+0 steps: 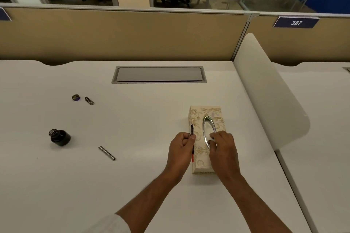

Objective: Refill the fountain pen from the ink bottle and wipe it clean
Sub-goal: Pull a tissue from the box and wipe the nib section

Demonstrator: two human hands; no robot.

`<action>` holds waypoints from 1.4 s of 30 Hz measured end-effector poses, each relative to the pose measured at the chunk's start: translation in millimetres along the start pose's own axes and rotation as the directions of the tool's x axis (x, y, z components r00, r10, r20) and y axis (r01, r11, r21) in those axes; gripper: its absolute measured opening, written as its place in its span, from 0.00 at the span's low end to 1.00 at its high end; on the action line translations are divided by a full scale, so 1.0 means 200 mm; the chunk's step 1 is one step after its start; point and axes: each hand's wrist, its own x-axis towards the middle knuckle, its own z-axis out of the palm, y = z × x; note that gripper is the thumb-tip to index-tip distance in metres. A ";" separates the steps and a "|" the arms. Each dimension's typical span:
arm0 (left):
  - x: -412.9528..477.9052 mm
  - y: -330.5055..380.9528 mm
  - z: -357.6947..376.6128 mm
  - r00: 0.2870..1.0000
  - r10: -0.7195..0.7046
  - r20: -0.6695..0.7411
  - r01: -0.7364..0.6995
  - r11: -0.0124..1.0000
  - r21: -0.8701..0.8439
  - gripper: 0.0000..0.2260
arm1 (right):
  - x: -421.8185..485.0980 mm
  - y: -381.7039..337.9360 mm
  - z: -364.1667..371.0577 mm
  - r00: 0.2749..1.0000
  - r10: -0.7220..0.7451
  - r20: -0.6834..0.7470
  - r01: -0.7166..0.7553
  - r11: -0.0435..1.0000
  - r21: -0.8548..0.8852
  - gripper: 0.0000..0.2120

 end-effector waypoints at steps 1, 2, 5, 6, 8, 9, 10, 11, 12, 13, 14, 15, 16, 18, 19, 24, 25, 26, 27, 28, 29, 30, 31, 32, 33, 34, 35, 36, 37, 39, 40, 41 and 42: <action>0.00 -0.01 0.00 1.000 0.003 -0.006 -0.003 1.000 0.002 0.10 | 0.00 0.00 0.00 1.000 -0.008 -0.009 0.008 1.000 -0.006 0.11; 0.00 -0.01 0.01 1.000 0.004 -0.011 -0.004 1.000 0.008 0.10 | 0.00 0.01 0.01 1.000 -0.013 -0.018 0.013 1.000 -0.008 0.11; 0.00 -0.03 0.03 0.999 0.050 -0.021 -0.049 0.998 0.043 0.10 | -0.01 0.01 0.02 0.999 -0.008 -0.047 0.008 1.000 0.010 0.10; 0.00 -0.04 0.04 0.997 0.073 -0.025 -0.071 0.996 0.062 0.09 | -0.01 0.01 0.03 0.998 0.004 -0.056 -0.003 1.000 0.026 0.10; 0.00 -0.05 0.05 0.994 0.109 -0.027 -0.106 0.989 0.106 0.07 | -0.01 0.00 0.03 0.996 0.042 -0.076 -0.037 0.997 0.070 0.10; 0.00 -0.06 0.05 0.992 0.124 -0.026 -0.120 0.986 0.120 0.05 | -0.01 0.00 0.03 0.994 0.069 -0.086 -0.060 0.993 0.104 0.09; 0.00 -0.06 0.05 0.990 0.139 -0.026 -0.135 0.983 0.127 0.05 | -0.01 -0.01 0.03 0.991 0.099 -0.095 -0.084 0.986 0.144 0.09; 0.00 -0.07 0.05 0.988 0.154 -0.024 -0.149 0.979 0.136 0.05 | -0.01 -0.01 0.03 0.987 0.125 -0.104 -0.105 0.978 0.181 0.09; -0.01 -0.07 0.05 0.986 0.167 -0.020 -0.162 0.975 0.152 0.05 | -0.01 -0.01 0.03 0.982 0.148 -0.114 -0.121 0.970 0.212 0.09; -0.01 -0.07 0.05 0.983 0.180 -0.013 -0.176 0.969 0.172 0.06 | -0.01 -0.02 0.03 0.978 0.166 -0.124 -0.133 0.962 0.239 0.09; -0.02 -0.07 0.06 0.981 0.192 -0.005 -0.187 0.963 0.196 0.08 | -0.01 -0.02 0.02 0.975 0.180 -0.134 -0.140 0.954 0.263 0.09; -0.02 -0.07 0.06 0.979 0.202 0.006 -0.198 0.955 0.222 0.09 | -0.01 -0.02 0.02 0.972 0.189 -0.142 -0.143 0.948 0.285 0.09; -0.03 -0.07 0.06 0.977 0.212 0.017 -0.210 0.945 0.251 0.11 | 0.00 -0.02 0.01 0.970 0.195 -0.148 -0.143 0.942 0.303 0.08; -0.03 -0.07 0.05 0.967 0.252 0.025 -0.247 0.917 0.312 0.12 | 0.00 -0.03 -0.01 0.966 0.210 -0.153 -0.149 0.930 0.336 0.08; -0.02 -0.08 0.05 0.962 0.273 0.033 -0.267 0.901 0.341 0.12 | 0.00 -0.03 -0.01 0.964 0.221 -0.150 -0.156 0.922 0.354 0.08; -0.01 -0.06 0.04 0.965 0.260 0.028 -0.254 0.912 0.323 0.09 | 0.00 -0.07 -0.06 0.935 0.341 -0.100 -0.254 0.837 0.485 0.08; -0.01 -0.05 0.04 0.970 0.243 0.011 -0.236 0.929 0.285 0.07 | 0.00 -0.09 -0.07 0.916 0.394 -0.082 -0.296 0.797 0.527 0.07; -0.01 -0.03 0.03 0.975 0.224 -0.004 -0.217 0.947 0.239 0.06 | 0.01 -0.11 -0.08 0.892 0.448 -0.061 -0.338 0.750 0.569 0.06; -0.02 -0.01 0.02 0.978 0.209 -0.021 -0.201 0.961 0.187 0.05 | 0.02 -0.13 -0.09 0.863 0.505 -0.030 -0.384 0.692 0.611 0.05; -0.03 0.02 0.01 0.980 0.196 -0.036 -0.189 0.972 0.142 0.06 | 0.03 -0.14 -0.10 0.829 0.559 0.019 -0.431 0.615 0.660 0.04; -0.04 0.05 0.00 0.982 0.181 -0.048 -0.175 0.979 0.102 0.06 | 0.04 -0.17 -0.11 0.789 0.608 0.090 -0.478 0.515 0.712 0.03; -0.05 0.07 -0.01 0.986 0.156 -0.051 -0.154 0.987 0.052 0.06 | 0.05 -0.20 -0.12 0.749 0.639 0.176 -0.517 0.397 0.758 0.03; -0.06 0.10 -0.02 0.992 0.121 -0.046 -0.122 0.992 -0.012 0.06 | 0.05 -0.23 -0.13 0.716 0.650 0.255 -0.546 0.293 0.785 0.04; -0.07 0.12 -0.04 0.996 0.080 -0.040 -0.083 0.993 -0.083 0.06 | 0.05 -0.26 -0.13 0.696 0.648 0.311 -0.564 0.225 0.794 0.05; -0.08 0.14 -0.06 0.999 0.041 -0.034 -0.046 0.988 -0.145 0.06 | 0.05 -0.29 -0.13 0.689 0.641 0.338 -0.576 0.203 0.792 0.05; -0.10 0.15 -0.08 0.999 0.012 -0.030 -0.018 0.981 -0.194 0.05 | 0.04 -0.31 -0.13 0.694 0.631 0.348 -0.580 0.202 0.789 0.05; -0.11 0.16 -0.10 1.000 -0.005 -0.030 -0.002 0.974 -0.226 0.05 | 0.03 -0.34 -0.13 0.707 0.617 0.346 -0.576 0.219 0.787 0.05; -0.12 0.16 -0.13 0.999 -0.017 -0.033 0.009 0.970 -0.244 0.05 | 0.03 -0.38 -0.13 0.721 0.603 0.340 -0.570 0.238 0.786 0.05; -0.14 0.17 -0.16 0.999 -0.025 -0.037 0.015 0.969 -0.247 0.05 | 0.02 -0.41 -0.13 0.735 0.590 0.333 -0.563 0.259 0.785 0.05; -0.16 0.17 -0.21 0.998 -0.036 -0.042 0.025 0.970 -0.243 0.05 | 0.00 -0.47 -0.13 0.752 0.569 0.333 -0.556 0.276 0.784 0.04; -0.18 0.17 -0.24 0.998 -0.039 -0.049 0.026 0.971 -0.239 0.06 | 0.00 -0.51 -0.13 0.757 0.557 0.342 -0.554 0.268 0.788 0.04; -0.19 0.17 -0.27 0.998 -0.040 -0.057 0.026 0.973 -0.229 0.06 | -0.01 -0.54 -0.13 0.764 0.541 0.353 -0.551 0.260 0.793 0.04; -0.20 0.17 -0.31 0.997 -0.040 -0.063 0.025 0.975 -0.221 0.06 | -0.02 -0.57 -0.13 0.771 0.522 0.365 -0.549 0.255 0.796 0.04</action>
